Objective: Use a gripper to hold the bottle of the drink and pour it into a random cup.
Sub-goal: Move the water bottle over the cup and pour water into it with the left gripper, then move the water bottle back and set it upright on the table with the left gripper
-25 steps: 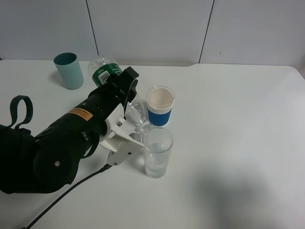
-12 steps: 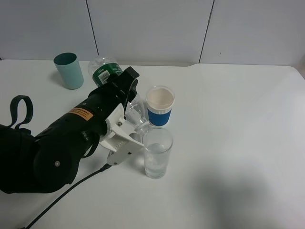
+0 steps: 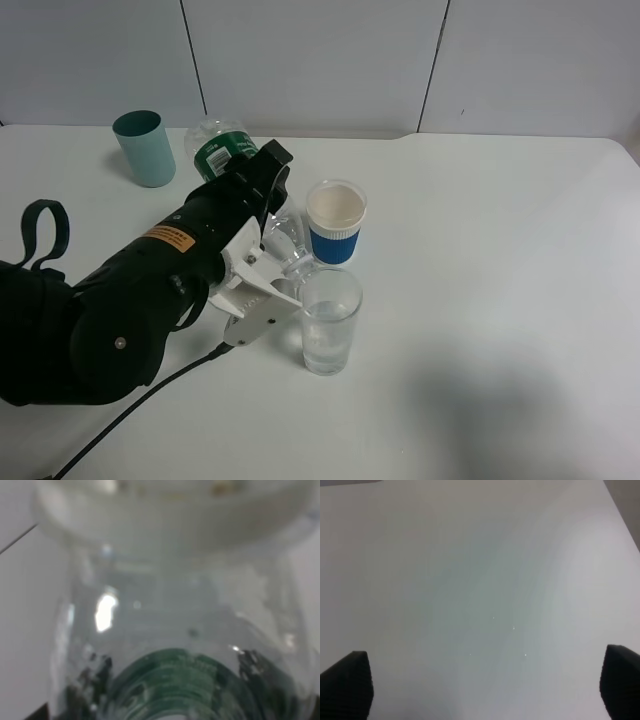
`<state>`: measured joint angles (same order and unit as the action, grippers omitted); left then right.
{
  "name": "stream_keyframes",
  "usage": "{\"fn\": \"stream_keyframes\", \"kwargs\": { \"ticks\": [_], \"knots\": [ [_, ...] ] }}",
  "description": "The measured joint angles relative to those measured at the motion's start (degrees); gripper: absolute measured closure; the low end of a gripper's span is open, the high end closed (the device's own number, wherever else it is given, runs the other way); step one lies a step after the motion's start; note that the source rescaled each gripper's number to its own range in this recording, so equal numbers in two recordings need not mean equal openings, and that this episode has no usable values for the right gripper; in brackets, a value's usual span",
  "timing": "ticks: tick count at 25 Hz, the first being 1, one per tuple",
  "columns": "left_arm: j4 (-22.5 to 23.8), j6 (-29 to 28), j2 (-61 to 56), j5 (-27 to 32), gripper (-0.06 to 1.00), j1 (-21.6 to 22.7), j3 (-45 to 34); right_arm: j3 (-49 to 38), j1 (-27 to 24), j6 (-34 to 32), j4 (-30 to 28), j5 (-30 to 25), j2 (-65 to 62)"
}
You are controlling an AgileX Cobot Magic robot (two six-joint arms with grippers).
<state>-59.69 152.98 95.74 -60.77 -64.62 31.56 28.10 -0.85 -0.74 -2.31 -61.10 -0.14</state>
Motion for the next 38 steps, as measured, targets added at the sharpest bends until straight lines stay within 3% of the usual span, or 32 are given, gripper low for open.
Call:
{"fn": "stream_keyframes", "kwargs": {
  "ticks": [11,16,32,38],
  "knots": [
    [0.00,-0.52,0.00,0.00,0.92,0.00,0.00,0.00,0.00,0.00,0.00,0.00,0.00],
    [-0.05,-5.40,-0.21,0.94,0.92,0.00,0.00,0.00,0.00,0.00,0.00,0.00,0.00],
    [0.01,-58.24,-6.02,4.64,0.92,0.00,-0.05,0.00,0.00,0.00,0.00,0.00,0.00],
    [6.06,-82.22,-7.63,4.82,0.92,1.38,-0.05,0.00,0.00,0.00,0.00,0.00,0.00]
  ]
}}
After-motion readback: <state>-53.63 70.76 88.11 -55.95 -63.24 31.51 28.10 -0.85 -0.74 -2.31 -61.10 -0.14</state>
